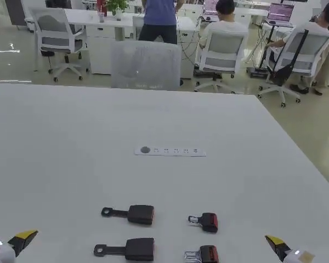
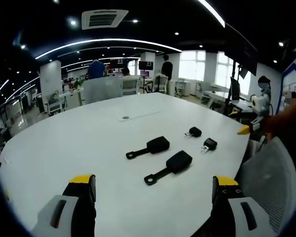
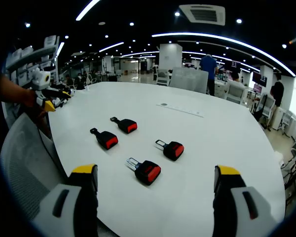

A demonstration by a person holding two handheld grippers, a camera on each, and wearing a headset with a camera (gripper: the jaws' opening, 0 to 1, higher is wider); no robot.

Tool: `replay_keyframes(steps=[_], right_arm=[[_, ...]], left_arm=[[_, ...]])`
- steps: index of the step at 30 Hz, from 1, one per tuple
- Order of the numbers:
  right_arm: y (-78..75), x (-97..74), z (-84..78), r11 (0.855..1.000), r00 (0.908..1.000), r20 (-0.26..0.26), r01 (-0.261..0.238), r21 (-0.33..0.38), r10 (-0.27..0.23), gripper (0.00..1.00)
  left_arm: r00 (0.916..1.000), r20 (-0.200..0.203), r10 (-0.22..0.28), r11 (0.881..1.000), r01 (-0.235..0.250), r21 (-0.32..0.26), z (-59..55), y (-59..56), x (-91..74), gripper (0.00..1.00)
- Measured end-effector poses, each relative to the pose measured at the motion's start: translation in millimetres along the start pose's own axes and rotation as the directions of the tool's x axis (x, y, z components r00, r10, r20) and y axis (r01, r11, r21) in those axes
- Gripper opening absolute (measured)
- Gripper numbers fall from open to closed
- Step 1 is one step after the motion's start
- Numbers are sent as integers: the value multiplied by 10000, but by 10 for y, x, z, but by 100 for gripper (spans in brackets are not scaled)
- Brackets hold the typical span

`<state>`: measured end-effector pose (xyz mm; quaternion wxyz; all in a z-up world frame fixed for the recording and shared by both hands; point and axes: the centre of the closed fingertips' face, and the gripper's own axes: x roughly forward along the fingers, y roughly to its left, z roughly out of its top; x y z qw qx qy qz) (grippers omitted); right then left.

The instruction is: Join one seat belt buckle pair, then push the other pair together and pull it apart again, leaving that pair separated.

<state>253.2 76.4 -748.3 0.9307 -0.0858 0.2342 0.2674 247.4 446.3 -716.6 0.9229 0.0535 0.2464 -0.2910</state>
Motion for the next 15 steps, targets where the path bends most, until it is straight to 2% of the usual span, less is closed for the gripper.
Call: replay_keyframes(steps=[15], right_arm=[[39, -24, 3, 9999, 9999, -25, -134, -90, 134, 100]], left_arm=[[10000, 14, -82, 10000, 82, 45, -7, -73, -22, 100]])
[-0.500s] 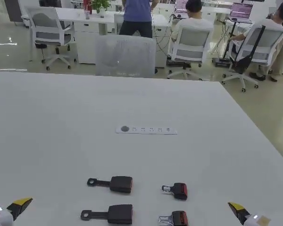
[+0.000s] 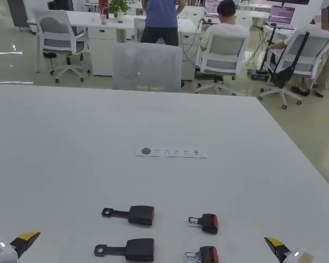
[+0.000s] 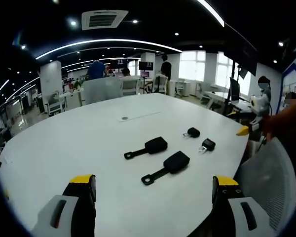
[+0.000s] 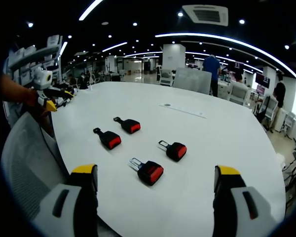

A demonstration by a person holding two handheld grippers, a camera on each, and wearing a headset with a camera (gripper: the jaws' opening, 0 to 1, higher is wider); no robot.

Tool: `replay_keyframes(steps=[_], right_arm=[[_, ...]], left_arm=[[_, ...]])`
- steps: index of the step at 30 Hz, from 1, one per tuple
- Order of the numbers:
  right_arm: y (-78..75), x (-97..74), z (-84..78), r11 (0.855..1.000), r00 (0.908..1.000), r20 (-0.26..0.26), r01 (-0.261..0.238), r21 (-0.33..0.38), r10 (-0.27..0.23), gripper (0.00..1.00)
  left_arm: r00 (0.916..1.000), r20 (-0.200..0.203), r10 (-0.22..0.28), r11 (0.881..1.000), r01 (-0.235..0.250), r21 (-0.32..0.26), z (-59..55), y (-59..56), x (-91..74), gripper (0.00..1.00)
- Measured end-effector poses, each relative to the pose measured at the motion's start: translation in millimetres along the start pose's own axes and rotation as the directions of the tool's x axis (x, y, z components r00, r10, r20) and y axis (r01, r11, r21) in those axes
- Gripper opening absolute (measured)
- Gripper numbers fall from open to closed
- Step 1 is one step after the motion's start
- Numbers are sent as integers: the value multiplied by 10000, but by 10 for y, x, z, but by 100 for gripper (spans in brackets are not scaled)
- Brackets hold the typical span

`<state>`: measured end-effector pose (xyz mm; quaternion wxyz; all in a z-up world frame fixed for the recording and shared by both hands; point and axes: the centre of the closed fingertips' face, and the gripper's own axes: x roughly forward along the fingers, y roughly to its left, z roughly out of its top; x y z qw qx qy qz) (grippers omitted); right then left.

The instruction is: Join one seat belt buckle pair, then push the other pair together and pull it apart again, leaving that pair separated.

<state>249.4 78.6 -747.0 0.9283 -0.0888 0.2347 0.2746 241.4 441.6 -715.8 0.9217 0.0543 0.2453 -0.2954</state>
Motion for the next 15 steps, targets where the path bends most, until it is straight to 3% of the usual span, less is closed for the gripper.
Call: replay_keyframes(steps=[15], right_arm=[[43, 1, -15, 9999, 9999, -6, -110, 4, 110, 100]], left_arm=[[10000, 13, -41, 10000, 41, 53, -2, -29, -36, 100]])
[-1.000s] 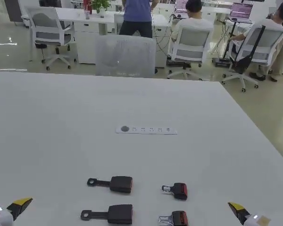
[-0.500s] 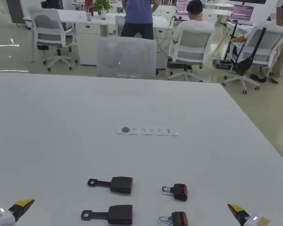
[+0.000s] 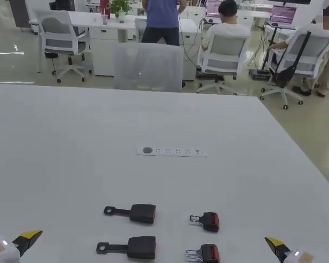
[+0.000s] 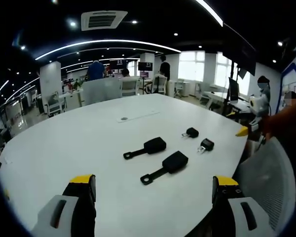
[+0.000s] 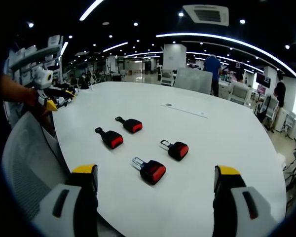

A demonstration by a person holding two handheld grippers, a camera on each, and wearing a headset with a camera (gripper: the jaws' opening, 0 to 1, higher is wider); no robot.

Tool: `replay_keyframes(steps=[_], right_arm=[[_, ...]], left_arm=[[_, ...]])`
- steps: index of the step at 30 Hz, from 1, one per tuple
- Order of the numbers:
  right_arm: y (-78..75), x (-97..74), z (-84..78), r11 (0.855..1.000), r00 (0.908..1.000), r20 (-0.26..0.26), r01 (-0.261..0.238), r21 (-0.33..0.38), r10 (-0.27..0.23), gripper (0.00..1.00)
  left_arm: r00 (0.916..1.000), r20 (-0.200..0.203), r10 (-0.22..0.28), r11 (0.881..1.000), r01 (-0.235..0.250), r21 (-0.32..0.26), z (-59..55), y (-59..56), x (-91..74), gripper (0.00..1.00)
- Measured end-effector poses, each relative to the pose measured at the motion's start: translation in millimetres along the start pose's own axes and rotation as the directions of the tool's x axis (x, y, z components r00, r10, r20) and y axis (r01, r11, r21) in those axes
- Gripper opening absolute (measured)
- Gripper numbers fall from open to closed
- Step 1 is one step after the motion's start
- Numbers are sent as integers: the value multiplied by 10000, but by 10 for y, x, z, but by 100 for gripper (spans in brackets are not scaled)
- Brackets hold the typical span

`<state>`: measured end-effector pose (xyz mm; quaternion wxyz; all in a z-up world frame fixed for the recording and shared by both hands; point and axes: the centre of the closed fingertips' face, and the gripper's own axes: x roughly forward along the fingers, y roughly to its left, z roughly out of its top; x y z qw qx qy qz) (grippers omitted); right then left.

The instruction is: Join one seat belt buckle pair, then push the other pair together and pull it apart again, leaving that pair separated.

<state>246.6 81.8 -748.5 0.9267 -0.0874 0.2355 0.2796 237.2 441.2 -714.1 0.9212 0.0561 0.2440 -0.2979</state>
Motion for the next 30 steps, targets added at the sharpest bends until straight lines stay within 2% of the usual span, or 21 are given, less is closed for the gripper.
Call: replay_keyframes(steps=[13, 16, 21, 25, 30], right_arm=[[40, 40, 23, 9998, 9998, 13, -222, 27, 222, 99], [68, 50, 27, 9993, 9993, -12, -382, -62, 382, 99], [162, 61, 59, 9948, 9949, 33, -1011, 84, 1011, 98], [191, 59, 90, 9921, 9921, 51, -1255, 15, 1255, 98], [181, 66, 99, 9917, 9917, 68, -1288, 3, 1288, 98]], left_arm=[[10000, -6, -60, 9999, 60, -101, -7, -16, -8, 100], [9999, -4, -108, 9999, 107, -115, 0, -21, -10, 100], [9998, 3, -203, 9997, 203, -105, 21, -40, -25, 100], [9997, 17, -251, 9997, 251, -79, 52, -61, -38, 100], [9997, 24, -238, 9997, 238, -72, 61, -53, -40, 100]])
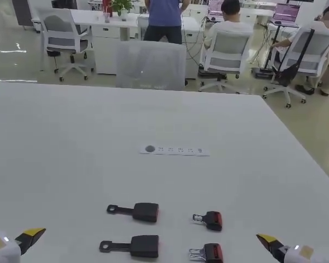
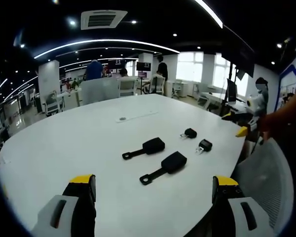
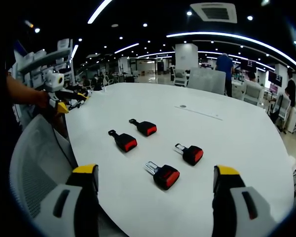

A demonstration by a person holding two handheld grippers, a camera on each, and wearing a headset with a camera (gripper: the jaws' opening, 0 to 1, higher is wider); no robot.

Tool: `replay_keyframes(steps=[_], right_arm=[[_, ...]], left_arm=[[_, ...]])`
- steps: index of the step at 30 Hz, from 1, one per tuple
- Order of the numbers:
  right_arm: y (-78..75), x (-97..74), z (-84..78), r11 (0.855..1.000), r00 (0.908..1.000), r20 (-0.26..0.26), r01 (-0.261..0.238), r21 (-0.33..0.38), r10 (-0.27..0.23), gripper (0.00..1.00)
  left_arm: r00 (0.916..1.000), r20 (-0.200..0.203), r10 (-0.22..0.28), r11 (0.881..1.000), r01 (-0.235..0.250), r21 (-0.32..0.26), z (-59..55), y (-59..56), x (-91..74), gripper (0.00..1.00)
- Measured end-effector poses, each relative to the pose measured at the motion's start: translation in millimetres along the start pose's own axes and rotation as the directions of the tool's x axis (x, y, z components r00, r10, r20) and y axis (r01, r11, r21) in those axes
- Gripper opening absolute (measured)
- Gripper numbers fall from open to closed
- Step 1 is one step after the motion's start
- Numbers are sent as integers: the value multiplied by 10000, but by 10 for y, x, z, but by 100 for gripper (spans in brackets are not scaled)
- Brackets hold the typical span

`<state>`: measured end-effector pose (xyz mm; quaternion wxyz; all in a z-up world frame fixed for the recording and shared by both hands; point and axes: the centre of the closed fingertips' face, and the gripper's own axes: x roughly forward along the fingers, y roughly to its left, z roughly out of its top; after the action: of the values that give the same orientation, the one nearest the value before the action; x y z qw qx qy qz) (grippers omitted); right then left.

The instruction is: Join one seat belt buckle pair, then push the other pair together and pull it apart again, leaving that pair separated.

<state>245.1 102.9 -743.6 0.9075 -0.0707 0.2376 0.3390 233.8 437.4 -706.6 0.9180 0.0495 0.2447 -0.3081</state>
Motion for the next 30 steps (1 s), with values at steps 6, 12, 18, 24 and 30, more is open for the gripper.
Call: replay_keyframes(steps=[6, 12, 18, 24, 30], right_arm=[[13, 2, -14, 10000, 10000, -16, 19, 5, -19, 98], [20, -8, -32, 10000, 10000, -64, 7, 28, -7, 98], [7, -14, -48, 10000, 9999, -122, 25, 36, -24, 98], [13, -2, -53, 10000, 9998, -177, 26, -5, -26, 98], [-80, -4, -26, 9962, 9963, -48, 861, -91, -862, 98]], left_arm=[[10000, -49, -30, 10000, 30, 0, -17, -2, -2, 100], [9994, -334, -134, 9996, 142, 244, -66, 20, -18, 100], [9994, -341, -1, 9999, 7, 173, -55, 84, -56, 100], [9989, -462, 10, 9997, 2, 262, -94, 30, -29, 100], [9985, -340, 436, 9985, -425, 336, -93, 106, -2, 100]])
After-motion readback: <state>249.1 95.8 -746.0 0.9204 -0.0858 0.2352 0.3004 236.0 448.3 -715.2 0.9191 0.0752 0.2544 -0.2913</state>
